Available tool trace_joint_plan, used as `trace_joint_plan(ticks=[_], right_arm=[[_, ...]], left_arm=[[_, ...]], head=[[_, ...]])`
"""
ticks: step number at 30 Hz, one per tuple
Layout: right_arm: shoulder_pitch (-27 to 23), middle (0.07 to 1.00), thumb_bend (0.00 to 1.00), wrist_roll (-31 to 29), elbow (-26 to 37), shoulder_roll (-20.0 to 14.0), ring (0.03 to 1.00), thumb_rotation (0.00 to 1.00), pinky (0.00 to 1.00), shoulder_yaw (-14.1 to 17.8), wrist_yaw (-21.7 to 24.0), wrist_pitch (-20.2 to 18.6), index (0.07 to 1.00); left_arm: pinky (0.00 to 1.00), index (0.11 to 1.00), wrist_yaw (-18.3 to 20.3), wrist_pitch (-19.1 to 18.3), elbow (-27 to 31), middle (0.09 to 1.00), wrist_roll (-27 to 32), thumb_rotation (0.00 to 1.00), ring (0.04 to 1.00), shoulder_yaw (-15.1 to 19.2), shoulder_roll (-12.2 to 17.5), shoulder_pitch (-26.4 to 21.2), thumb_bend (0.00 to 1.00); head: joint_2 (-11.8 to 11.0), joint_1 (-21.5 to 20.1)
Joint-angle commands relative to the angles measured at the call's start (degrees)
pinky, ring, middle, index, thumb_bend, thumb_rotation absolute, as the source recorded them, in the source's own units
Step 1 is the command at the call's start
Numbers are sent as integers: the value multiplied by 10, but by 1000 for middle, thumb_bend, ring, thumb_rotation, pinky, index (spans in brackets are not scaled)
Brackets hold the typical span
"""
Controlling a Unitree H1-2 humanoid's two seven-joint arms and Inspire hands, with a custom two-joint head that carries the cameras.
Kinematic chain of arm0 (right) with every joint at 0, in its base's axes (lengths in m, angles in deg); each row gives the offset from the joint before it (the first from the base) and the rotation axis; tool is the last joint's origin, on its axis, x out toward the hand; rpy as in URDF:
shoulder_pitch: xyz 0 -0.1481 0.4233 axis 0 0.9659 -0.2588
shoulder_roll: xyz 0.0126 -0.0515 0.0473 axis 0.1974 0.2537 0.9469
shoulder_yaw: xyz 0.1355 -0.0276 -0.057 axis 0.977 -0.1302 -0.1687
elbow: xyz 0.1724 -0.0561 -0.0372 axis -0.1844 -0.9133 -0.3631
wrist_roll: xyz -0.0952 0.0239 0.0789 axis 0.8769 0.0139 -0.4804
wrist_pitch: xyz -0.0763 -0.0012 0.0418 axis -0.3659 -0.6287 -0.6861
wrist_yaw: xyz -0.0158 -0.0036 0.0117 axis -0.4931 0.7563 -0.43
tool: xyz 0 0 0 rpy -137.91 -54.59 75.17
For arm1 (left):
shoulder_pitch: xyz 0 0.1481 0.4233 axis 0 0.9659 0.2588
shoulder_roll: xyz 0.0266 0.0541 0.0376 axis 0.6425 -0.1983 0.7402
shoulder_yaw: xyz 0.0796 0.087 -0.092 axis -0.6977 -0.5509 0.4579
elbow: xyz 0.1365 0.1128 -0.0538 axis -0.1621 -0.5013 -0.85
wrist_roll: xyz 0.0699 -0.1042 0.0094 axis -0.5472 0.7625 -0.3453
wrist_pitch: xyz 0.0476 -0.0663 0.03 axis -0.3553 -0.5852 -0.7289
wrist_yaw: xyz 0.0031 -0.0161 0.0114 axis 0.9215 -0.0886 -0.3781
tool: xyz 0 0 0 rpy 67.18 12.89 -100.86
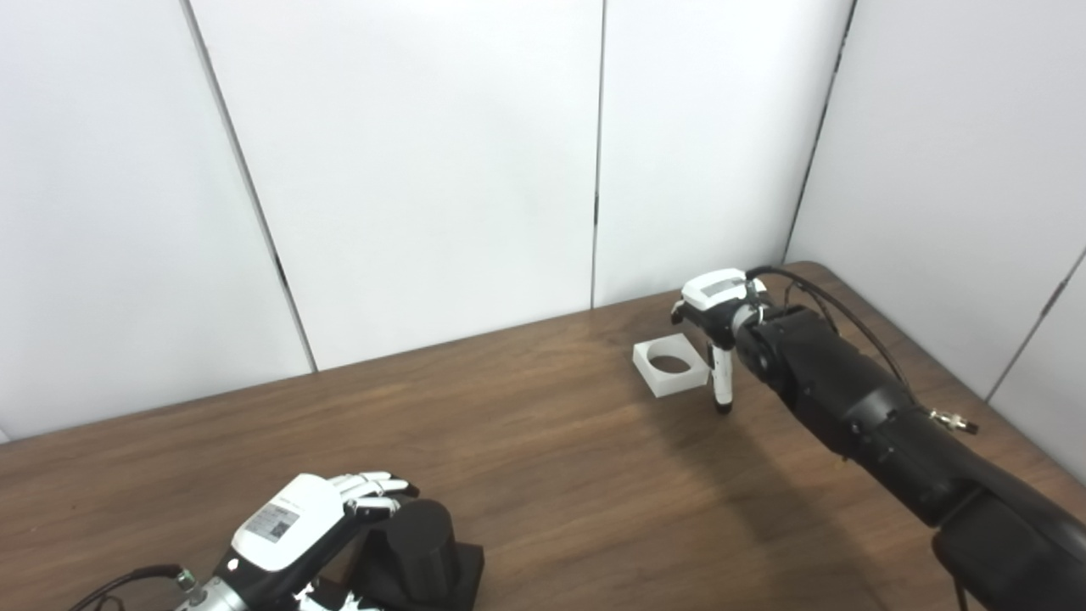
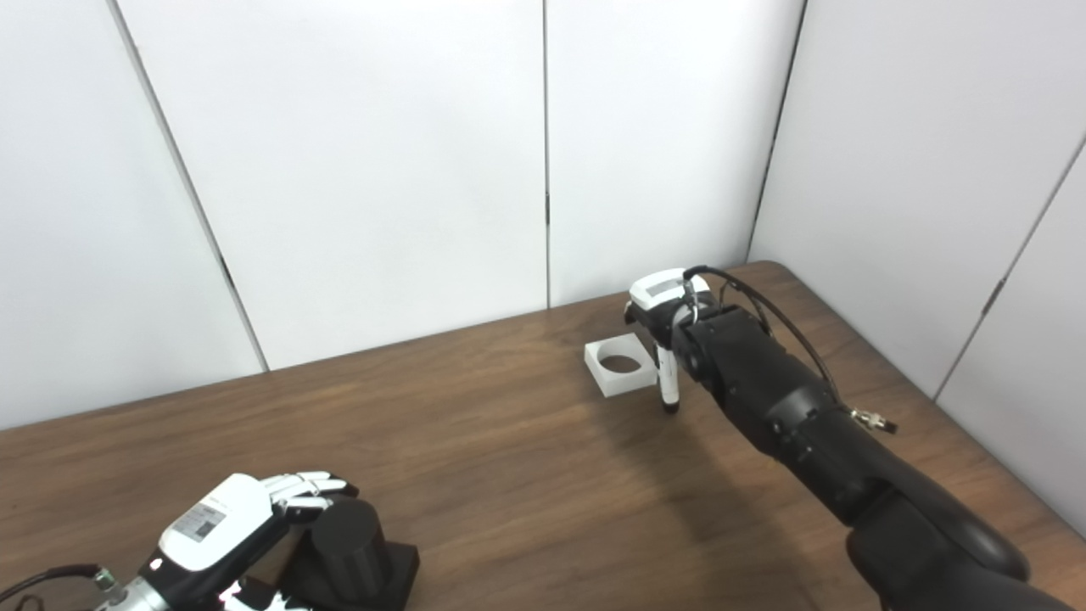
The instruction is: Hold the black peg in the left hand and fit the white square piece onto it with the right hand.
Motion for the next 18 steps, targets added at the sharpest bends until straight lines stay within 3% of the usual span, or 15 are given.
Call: trace_joint_plan(ticks=[1, 18], right_arm=[[-34, 953, 889, -7, 5, 3, 984, 163, 997, -3, -16, 8, 846], [-62, 929, 902, -6, -26, 34, 956, 139, 960, -49, -20, 40, 792]], left_arm=[[767, 486, 56, -1, -5, 826, -41, 56, 852, -19, 20, 27, 523], [754, 486, 116, -1, 33, 817, -57, 55, 841, 43, 11, 51, 523]], head=[[1, 1], [12, 13]])
